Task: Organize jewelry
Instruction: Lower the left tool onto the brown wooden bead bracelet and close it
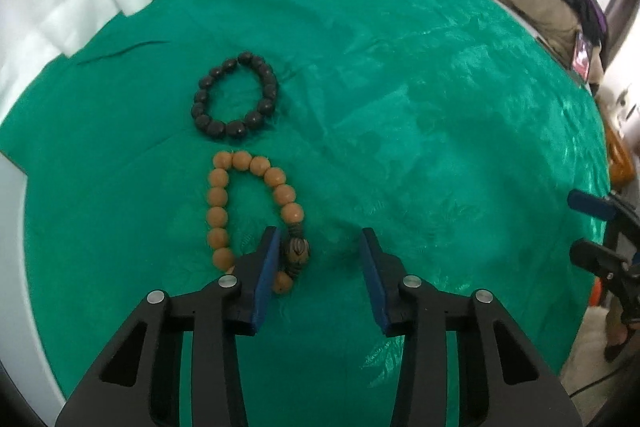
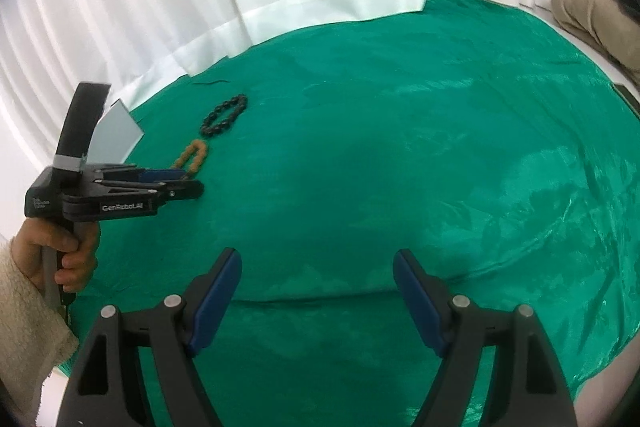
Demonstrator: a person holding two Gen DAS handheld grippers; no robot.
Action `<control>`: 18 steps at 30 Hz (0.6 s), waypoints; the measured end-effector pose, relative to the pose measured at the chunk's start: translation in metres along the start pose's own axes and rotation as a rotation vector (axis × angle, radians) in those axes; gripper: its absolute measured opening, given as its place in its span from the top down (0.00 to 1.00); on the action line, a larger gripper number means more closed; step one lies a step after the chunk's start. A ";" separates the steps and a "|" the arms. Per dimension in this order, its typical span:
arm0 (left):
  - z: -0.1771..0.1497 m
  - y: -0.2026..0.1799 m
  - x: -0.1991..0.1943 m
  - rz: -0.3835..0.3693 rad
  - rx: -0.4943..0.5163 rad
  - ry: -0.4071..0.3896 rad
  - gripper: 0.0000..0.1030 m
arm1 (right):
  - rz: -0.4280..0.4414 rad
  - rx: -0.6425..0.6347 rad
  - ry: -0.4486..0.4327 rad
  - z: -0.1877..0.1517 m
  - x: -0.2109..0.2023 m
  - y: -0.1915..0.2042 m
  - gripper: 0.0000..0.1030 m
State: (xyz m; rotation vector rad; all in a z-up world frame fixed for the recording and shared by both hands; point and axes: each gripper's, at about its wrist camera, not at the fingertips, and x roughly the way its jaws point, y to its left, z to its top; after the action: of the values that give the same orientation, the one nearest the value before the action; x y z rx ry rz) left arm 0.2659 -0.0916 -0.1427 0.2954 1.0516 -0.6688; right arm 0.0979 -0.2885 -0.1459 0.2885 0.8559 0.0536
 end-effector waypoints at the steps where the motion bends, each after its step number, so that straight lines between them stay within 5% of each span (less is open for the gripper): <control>1: 0.000 0.001 0.000 -0.001 0.002 -0.001 0.60 | 0.001 0.012 0.001 0.000 0.001 -0.003 0.22; 11: -0.003 -0.005 0.000 0.038 0.056 0.027 0.60 | 0.005 0.019 -0.014 0.002 -0.006 -0.001 0.22; 15: -0.004 -0.004 -0.001 0.046 0.029 0.032 0.88 | 0.015 0.004 -0.011 0.005 -0.007 0.006 0.22; 18: -0.007 0.008 -0.005 0.004 -0.051 0.035 0.88 | 0.023 -0.009 -0.002 0.005 -0.008 0.007 0.22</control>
State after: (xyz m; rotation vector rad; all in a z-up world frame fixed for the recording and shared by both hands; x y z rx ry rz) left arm 0.2638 -0.0800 -0.1424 0.2659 1.0993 -0.6342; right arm 0.0973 -0.2842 -0.1349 0.2894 0.8501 0.0786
